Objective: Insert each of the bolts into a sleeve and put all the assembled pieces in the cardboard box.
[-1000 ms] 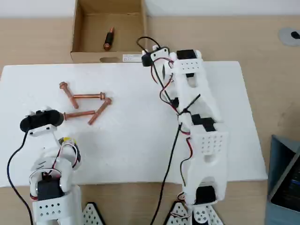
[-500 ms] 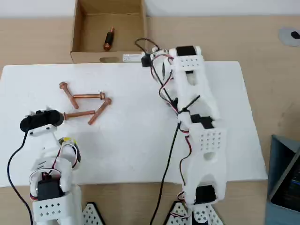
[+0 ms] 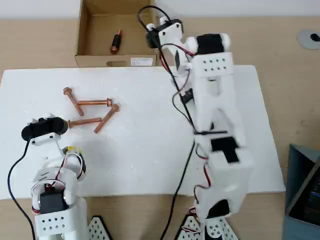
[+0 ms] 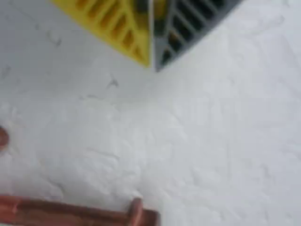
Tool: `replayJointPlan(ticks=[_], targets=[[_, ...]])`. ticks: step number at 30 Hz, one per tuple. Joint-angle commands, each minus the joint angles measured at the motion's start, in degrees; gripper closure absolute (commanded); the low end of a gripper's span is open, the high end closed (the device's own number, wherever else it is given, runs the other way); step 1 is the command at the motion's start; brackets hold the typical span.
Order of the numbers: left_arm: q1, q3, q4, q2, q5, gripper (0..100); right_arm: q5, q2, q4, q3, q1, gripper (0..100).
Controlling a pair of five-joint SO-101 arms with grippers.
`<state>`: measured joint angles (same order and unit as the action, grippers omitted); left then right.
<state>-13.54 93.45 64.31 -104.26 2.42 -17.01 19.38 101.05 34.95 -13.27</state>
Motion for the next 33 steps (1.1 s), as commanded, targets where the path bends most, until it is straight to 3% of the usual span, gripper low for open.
replayJointPlan(ticks=[1, 15, 23, 27, 33], targets=[[0.0, -0.3, -0.2, -0.2, 0.4, 100, 1.1, -12.8, 1.4, -6.8, 0.7, 98.8], [0.1, -0.9, -0.4, -0.2, 0.4, 100, 1.1, -46.7, 1.3, -41.3, 12.4, 98.8], [1.9, -11.2, 1.4, 1.0, 3.1, 100, 1.1, -60.5, -2.7, -58.6, 18.7, 98.8], [5.4, -18.0, 3.4, 8.0, 3.9, 100, 1.1, -66.3, -4.5, -63.3, 19.9, 98.8], [10.8, -33.3, 3.4, 29.4, 3.6, 100, 1.1, -72.7, -6.1, -67.1, 22.9, 98.8]])
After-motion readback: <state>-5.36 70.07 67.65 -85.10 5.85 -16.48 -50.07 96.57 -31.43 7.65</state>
